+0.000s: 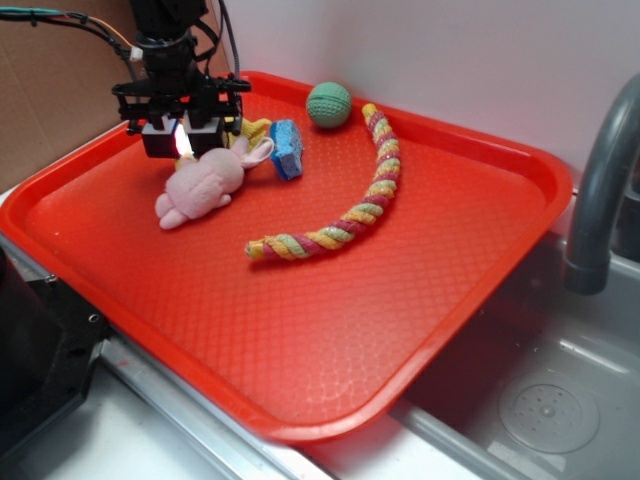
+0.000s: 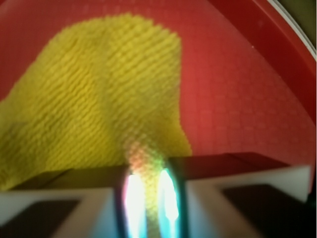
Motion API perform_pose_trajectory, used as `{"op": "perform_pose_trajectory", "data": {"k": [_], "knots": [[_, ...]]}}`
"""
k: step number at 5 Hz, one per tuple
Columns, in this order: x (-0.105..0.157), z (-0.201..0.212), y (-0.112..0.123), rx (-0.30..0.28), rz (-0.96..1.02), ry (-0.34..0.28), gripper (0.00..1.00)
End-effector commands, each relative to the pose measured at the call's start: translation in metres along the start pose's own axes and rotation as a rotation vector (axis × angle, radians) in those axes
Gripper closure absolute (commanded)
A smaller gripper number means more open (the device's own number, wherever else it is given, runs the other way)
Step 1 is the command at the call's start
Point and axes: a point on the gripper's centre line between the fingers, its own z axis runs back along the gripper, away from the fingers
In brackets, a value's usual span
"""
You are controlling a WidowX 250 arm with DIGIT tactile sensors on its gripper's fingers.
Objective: Grab the yellow cloth.
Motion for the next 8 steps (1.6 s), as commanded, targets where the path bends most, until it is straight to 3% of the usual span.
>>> {"op": "perform_pose_trajectory", "data": {"k": [1, 3, 5, 6, 7, 8], "knots": [[0.005, 0.013, -0.003, -0.029, -0.064, -0.031, 1.0], [-0.004, 0.033, -0.009, -0.014, -0.27, -0.027, 1.0], [-0.068, 0.133, 0.024, -0.18, -0.592, -0.175, 1.0], [-0.086, 0.178, 0.021, -0.172, -0.688, -0.148, 1.0], [-0.096, 0.183, 0.007, -0.127, -0.748, -0.124, 1.0], [-0.103, 0.184, -0.004, -0.129, -0.766, -0.145, 1.0]]}}
